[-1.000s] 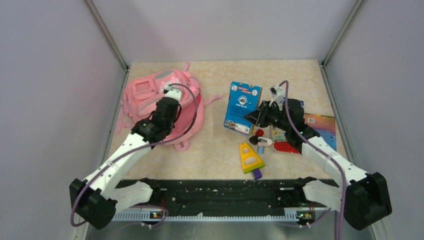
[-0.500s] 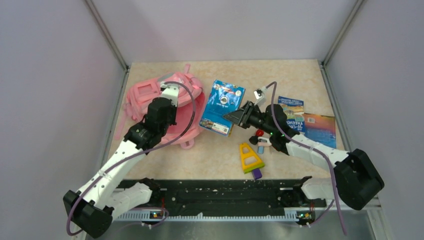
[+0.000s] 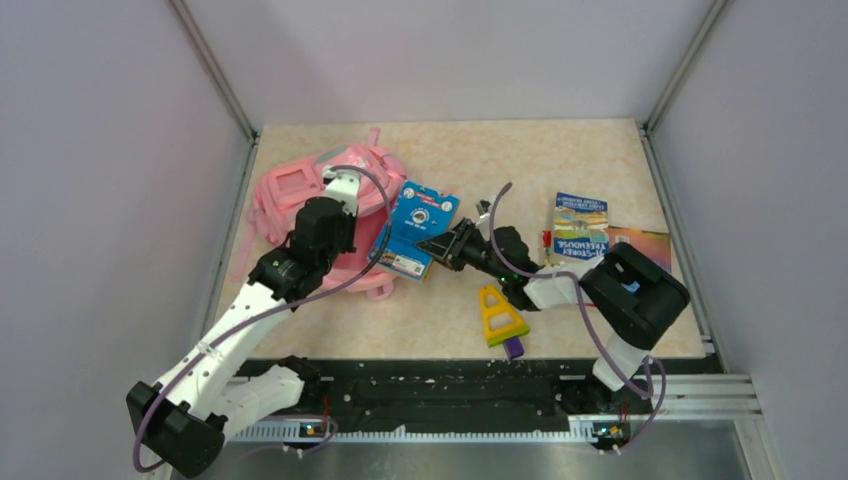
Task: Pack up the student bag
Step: Place the book in the student bag.
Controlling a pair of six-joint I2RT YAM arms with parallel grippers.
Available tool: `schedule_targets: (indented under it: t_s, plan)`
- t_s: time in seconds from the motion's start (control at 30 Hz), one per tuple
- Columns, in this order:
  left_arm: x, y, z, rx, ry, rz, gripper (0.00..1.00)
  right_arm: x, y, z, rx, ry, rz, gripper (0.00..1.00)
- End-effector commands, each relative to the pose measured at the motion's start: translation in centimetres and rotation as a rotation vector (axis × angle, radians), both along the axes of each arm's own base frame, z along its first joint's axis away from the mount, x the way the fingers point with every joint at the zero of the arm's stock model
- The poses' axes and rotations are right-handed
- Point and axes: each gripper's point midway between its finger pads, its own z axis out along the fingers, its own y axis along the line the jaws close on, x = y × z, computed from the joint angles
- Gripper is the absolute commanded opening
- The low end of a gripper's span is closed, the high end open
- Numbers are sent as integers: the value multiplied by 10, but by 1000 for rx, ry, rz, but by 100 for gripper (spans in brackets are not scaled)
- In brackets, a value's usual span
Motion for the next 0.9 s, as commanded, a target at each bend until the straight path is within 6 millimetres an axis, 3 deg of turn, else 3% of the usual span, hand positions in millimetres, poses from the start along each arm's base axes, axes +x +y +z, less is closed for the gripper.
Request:
schedule_targets:
  t_s: [0.0,0.13,0.47,0.63,0.87]
  plan:
    - [12,-12,50,-135,-182,-10,0,-17,19,38,173,-52,61,0]
    - [12,-14,51,-151,-187,-21,0,-21,28,15,152,22,93,0]
    - [11,-18,52,-160,-196,-42,0,-16,46,-12,141,133,119,0]
    - [9,-25,52,-170,-190,-83,0,3,60,-1,146,74,101,0]
    - [7,-27,52,-177,-189,-101,0,36,83,35,275,-17,76,0]
